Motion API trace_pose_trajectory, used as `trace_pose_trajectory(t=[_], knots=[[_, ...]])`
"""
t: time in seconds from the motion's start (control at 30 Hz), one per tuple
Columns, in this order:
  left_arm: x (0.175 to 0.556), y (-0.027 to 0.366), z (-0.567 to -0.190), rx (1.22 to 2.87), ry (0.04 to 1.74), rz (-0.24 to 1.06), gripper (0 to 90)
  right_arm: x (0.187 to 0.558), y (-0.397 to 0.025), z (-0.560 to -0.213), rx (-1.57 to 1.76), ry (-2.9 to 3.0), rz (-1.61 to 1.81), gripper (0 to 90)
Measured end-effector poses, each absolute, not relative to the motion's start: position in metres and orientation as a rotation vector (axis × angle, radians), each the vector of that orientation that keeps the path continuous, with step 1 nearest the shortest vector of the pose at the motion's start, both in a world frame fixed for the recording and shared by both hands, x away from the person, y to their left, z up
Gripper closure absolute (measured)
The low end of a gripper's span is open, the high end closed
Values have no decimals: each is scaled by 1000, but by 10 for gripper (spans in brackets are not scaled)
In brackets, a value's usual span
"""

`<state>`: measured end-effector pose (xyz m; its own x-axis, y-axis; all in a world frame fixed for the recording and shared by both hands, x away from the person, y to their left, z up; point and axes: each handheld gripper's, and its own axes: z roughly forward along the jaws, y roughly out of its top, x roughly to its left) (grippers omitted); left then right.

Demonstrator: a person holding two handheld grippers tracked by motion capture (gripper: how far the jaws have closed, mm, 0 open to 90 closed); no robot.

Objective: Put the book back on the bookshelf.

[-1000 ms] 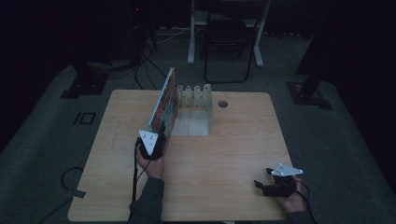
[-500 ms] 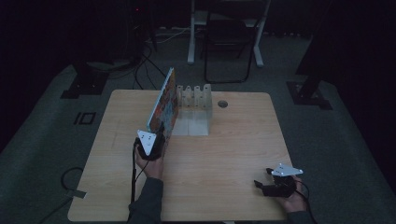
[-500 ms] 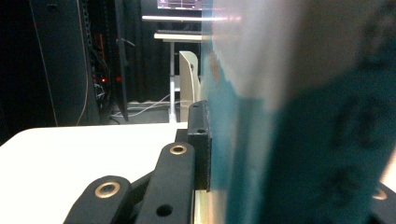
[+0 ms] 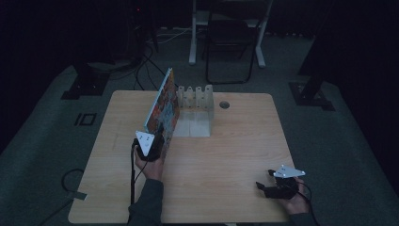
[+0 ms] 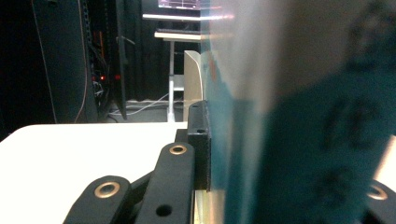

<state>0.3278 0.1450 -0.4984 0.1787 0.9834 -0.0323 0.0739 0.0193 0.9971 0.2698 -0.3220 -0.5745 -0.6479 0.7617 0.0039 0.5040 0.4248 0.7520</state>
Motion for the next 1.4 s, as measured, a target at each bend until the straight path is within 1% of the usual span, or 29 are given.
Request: trace_pose_trajectory(t=[0.63, 0.77, 0.8, 0.97, 1.03, 1.27, 1.4], knots=[[329, 150, -499, 1328, 1118, 998, 789, 270, -322, -575, 1087, 2346, 1066, 214], [330, 150, -500, 1340, 1107, 986, 730, 270, -322, -575, 1087, 2346, 1066, 214], [330, 150, -500, 1340, 1108, 984, 730, 270, -322, -575, 1087, 2346, 1066, 214], [329, 151, -500, 1331, 1101, 976, 649, 270, -322, -575, 1087, 2346, 1066, 213], [329, 151, -500, 1328, 1098, 972, 641, 270, -322, -575, 1087, 2346, 1066, 214], [328, 152, -500, 1322, 1101, 974, 553, 270, -322, -575, 1087, 2346, 1066, 214], [327, 151, -499, 1324, 1104, 981, 477, 270, -322, -574, 1089, 2346, 1066, 214]])
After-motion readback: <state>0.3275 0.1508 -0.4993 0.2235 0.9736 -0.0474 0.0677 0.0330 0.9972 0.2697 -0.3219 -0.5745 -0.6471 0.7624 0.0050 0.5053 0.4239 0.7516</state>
